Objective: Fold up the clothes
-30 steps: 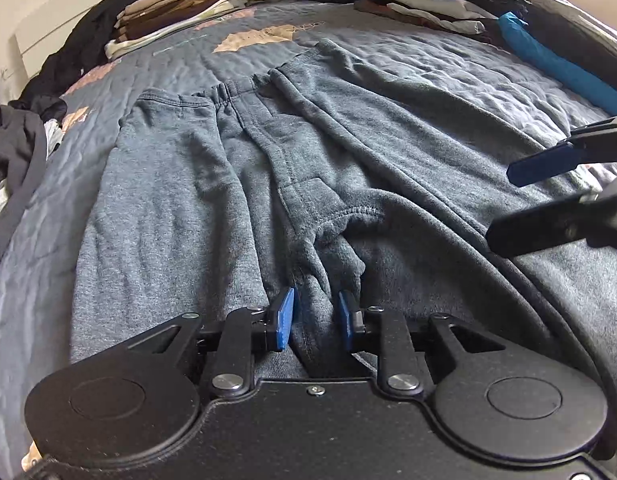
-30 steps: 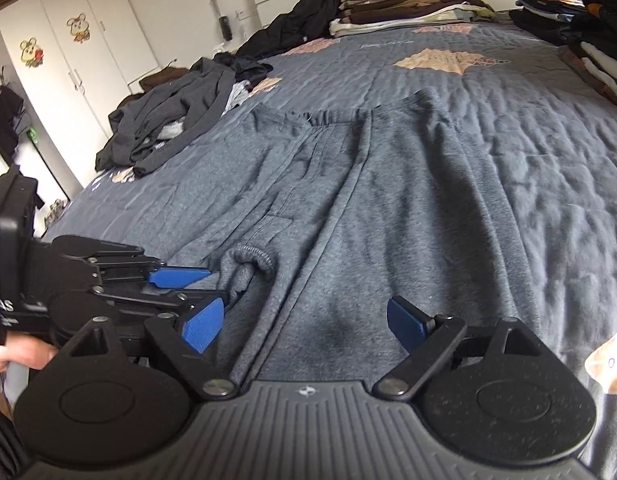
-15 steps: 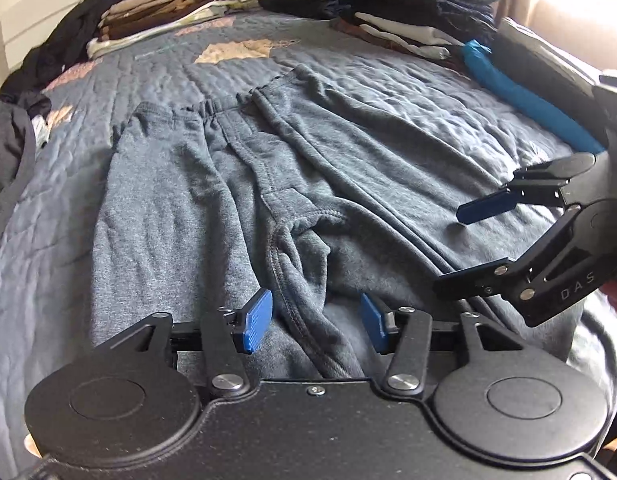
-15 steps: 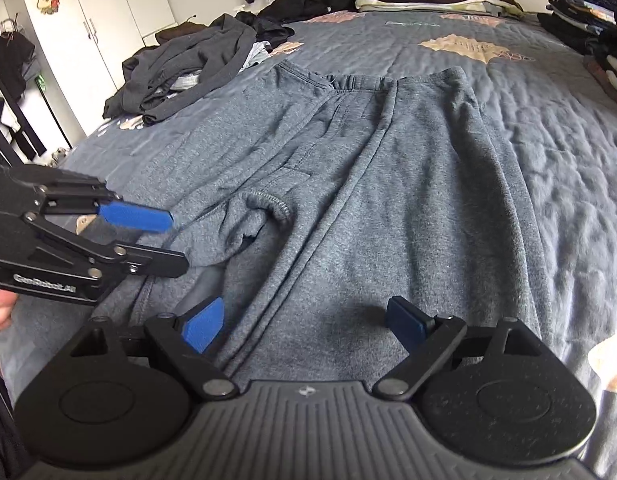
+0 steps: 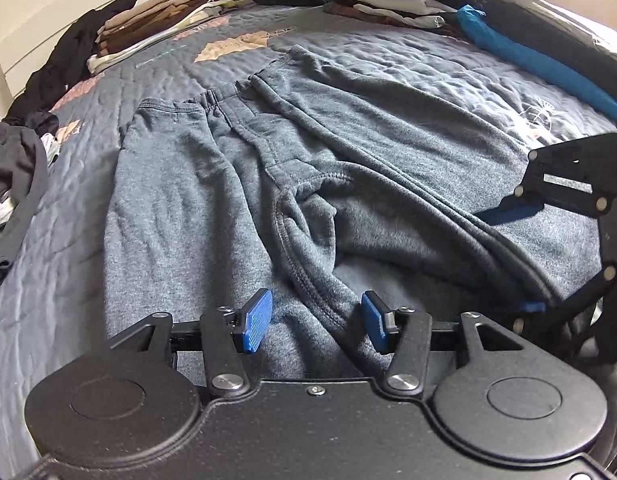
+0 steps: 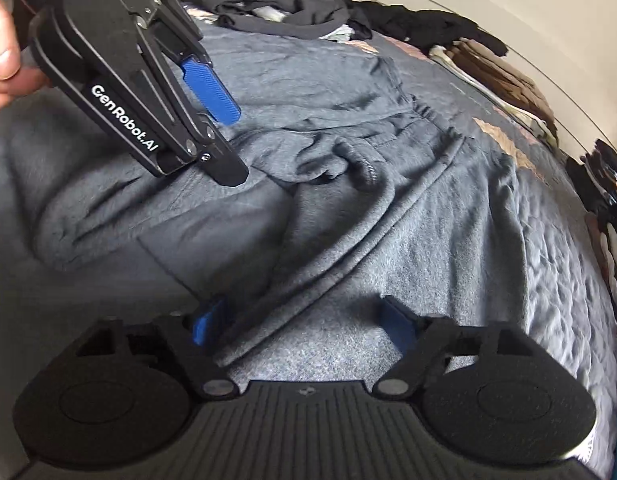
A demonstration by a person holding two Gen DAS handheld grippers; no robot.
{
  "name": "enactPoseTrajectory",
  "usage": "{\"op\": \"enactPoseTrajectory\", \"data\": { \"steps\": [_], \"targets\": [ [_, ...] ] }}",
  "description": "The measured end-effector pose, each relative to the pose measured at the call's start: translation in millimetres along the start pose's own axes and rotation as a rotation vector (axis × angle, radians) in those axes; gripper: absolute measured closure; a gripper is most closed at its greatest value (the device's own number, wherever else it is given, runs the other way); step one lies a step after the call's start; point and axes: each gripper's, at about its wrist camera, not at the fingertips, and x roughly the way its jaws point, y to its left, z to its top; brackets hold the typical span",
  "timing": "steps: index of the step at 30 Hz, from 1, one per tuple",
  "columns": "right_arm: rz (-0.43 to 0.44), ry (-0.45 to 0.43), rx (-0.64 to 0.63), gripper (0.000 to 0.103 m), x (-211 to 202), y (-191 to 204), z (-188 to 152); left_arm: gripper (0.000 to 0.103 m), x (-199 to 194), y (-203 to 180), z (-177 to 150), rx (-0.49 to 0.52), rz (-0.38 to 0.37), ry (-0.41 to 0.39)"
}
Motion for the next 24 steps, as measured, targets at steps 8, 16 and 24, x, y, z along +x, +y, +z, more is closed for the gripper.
{"op": "enactPoseTrajectory", "data": {
  "steps": [8,16,24],
  "targets": [
    [0.017,0.079,-0.063,0.083,-15.6,-26.8,-8.0,0.054,-2.0,3.8,-1.5,0.001,-0.017,0.006],
    [0.062,0.077,-0.088,0.084,-37.0,-53.1,-20.4,0.054,-8.8,7.9,1.0,-0.005,-0.059,-0.006],
    [0.177,0.046,0.103,0.055,-43.5,-63.6,-9.4,0.054,-22.7,-13.7,18.0,0.116,0.07,-0.206]
  ]
}}
